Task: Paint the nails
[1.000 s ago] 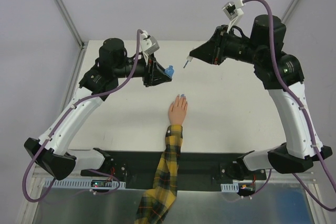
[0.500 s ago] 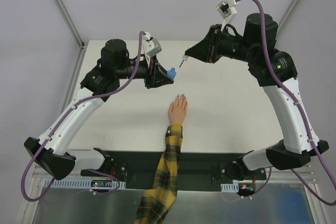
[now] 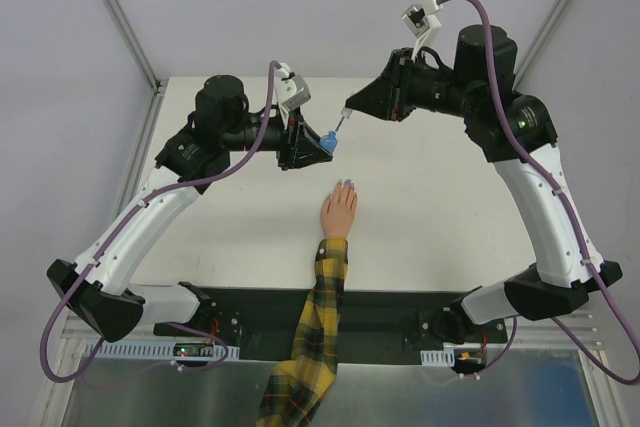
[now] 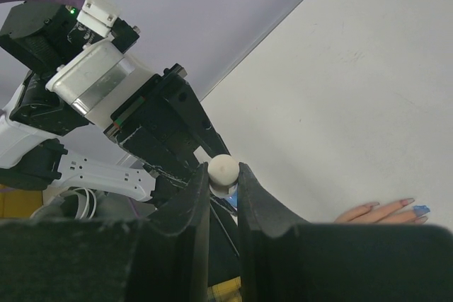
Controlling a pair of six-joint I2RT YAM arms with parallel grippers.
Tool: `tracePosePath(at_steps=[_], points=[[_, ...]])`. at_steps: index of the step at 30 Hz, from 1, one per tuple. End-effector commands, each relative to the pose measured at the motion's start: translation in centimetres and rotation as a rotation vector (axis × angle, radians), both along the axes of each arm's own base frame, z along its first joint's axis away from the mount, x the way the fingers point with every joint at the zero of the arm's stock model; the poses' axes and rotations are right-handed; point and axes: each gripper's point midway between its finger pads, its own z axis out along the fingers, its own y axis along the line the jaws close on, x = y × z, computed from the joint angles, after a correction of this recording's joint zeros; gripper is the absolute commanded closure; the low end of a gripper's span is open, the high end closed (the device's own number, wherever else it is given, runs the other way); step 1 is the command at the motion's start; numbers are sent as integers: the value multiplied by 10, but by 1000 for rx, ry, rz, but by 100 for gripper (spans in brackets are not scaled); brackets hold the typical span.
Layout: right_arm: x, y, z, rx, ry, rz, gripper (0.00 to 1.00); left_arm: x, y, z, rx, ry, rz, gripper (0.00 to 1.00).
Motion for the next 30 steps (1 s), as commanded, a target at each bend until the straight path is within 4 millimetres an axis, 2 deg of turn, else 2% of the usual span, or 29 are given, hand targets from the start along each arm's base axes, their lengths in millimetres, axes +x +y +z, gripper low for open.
tracePosePath(at_steps=[1, 30], points=[[-1, 4, 16, 38, -38, 6, 100, -1, -4, 12, -21, -72, -30, 100], [1, 9, -3, 10, 3, 9, 99, 0, -2, 11, -17, -78, -19, 100]])
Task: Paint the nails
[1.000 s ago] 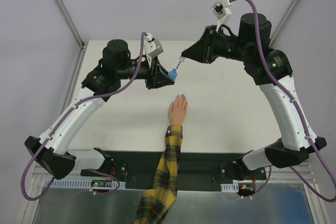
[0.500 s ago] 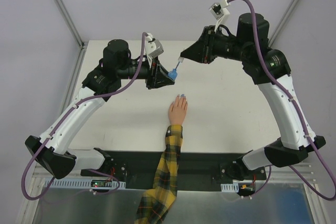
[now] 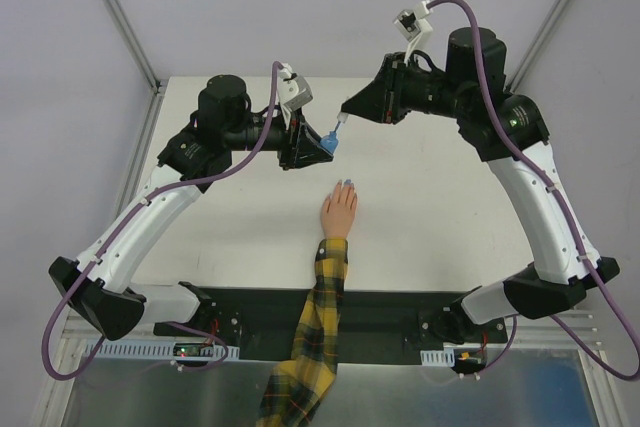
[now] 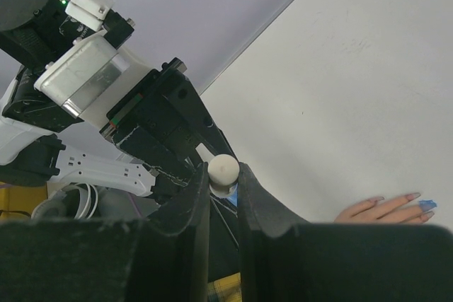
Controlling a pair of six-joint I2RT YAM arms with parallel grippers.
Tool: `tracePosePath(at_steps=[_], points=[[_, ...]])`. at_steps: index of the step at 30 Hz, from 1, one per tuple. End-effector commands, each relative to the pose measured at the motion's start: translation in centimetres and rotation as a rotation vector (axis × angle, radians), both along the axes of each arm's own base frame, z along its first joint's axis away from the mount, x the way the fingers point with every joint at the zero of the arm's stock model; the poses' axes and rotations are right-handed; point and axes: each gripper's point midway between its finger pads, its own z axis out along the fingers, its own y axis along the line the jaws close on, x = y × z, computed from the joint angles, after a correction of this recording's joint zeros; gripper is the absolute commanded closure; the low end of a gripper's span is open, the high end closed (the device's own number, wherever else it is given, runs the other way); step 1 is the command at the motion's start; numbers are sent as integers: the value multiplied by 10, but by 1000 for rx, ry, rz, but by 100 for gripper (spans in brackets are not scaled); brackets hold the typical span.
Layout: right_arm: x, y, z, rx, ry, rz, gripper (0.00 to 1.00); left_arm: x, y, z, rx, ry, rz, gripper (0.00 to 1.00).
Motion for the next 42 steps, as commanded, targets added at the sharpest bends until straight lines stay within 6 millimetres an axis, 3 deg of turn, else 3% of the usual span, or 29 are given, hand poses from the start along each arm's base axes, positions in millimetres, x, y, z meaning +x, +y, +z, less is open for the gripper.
tracePosePath(at_steps=[1, 14, 42], points=[[1, 1, 9, 24, -23, -10, 100, -3, -1, 16, -28, -72, -16, 100], [4, -2, 14, 28, -44, -38, 100, -4, -1, 14, -26, -68, -18, 100], [-1, 5, 2, 17, -4, 0, 100, -2, -1, 15, -25, -73, -8, 100]])
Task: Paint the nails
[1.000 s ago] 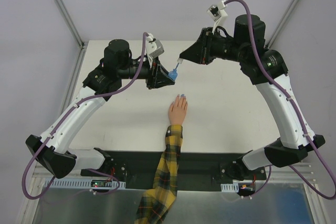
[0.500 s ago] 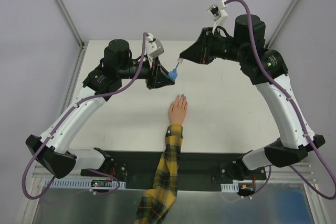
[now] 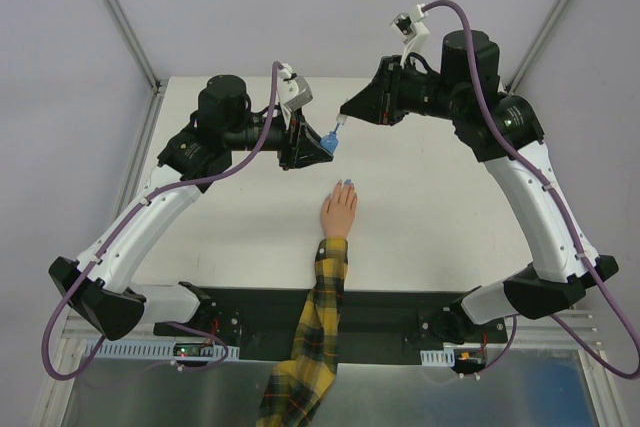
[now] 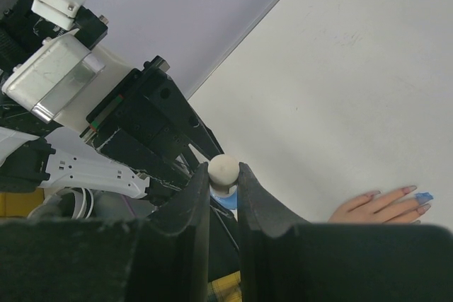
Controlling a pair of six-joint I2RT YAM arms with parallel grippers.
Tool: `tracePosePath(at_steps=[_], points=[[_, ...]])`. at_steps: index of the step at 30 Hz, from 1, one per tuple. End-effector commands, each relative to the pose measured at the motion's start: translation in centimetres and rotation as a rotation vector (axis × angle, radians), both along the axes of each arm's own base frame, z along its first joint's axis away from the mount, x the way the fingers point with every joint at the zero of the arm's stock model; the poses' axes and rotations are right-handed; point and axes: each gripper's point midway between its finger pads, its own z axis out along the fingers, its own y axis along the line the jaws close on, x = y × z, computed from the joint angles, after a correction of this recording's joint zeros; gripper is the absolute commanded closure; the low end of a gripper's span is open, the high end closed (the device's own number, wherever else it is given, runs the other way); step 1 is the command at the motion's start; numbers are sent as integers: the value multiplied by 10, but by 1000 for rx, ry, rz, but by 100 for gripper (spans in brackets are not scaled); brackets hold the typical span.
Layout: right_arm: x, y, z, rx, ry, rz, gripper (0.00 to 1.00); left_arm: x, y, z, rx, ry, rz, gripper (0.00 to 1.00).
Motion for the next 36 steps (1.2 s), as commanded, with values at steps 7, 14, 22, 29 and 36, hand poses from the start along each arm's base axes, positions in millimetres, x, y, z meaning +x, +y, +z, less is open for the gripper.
tracePosePath(at_steps=[7, 14, 22, 29, 36], points=[[-9, 7, 9, 23, -29, 41, 100, -1, -1, 16, -26, -75, -6, 100], [-11, 9, 0, -16, -40, 53, 100, 0, -1, 17, -27, -78, -2, 100], [-11, 7, -17, -67, -43, 42, 99, 0, 0, 18, -28, -80, 6, 100], [-9, 6, -17, -62, -49, 26, 100, 1, 0, 17, -26, -82, 10, 100], [-12, 7, -38, -102, -39, 65, 99, 25, -2, 31, -49, -89, 123, 100]])
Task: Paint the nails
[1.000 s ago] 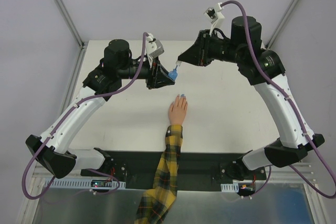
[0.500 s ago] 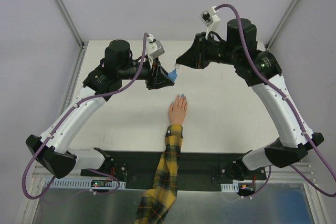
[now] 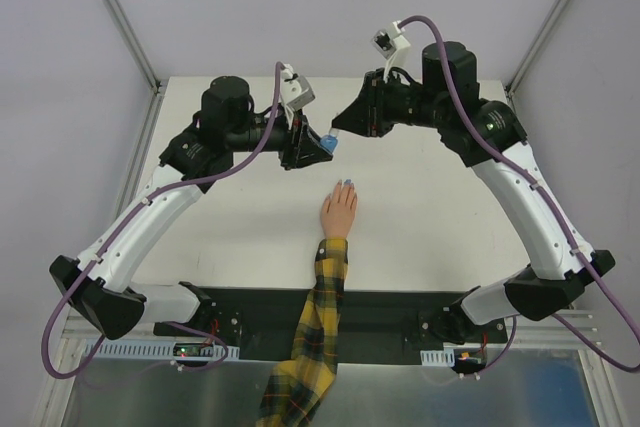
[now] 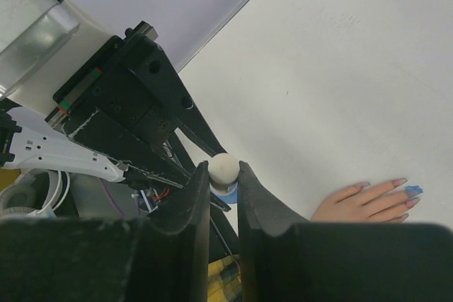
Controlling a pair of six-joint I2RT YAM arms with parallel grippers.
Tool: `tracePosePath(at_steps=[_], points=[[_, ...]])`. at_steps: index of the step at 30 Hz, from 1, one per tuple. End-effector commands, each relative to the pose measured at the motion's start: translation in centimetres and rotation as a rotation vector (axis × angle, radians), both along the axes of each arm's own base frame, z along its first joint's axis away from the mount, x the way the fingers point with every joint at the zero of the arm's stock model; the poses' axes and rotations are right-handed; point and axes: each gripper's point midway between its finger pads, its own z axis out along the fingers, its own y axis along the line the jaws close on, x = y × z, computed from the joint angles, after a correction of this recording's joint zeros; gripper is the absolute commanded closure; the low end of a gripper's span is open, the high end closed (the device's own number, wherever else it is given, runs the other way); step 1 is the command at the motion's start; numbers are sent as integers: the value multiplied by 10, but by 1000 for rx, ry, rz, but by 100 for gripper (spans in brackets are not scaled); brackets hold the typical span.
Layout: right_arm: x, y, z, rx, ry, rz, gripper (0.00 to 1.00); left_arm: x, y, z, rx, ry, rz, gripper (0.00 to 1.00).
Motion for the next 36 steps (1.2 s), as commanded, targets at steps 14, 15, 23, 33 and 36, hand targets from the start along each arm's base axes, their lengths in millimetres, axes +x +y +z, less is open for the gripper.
tracePosePath(at_steps=[14, 15, 23, 33, 36], points=[[4, -12, -43, -136, 18, -120, 100, 70, -28, 107, -290, -200, 194, 100], [4, -13, -42, -137, 16, -126, 99, 71, -28, 107, -289, -202, 197, 100], [9, -24, -21, -152, -6, -167, 85, 59, -26, 91, -274, -161, 163, 100], [2, -40, 33, -12, -32, -70, 41, 36, -20, 49, -228, -24, 134, 100], [-9, -43, 50, 54, -54, 20, 26, 29, -22, 52, -230, -10, 94, 100]])
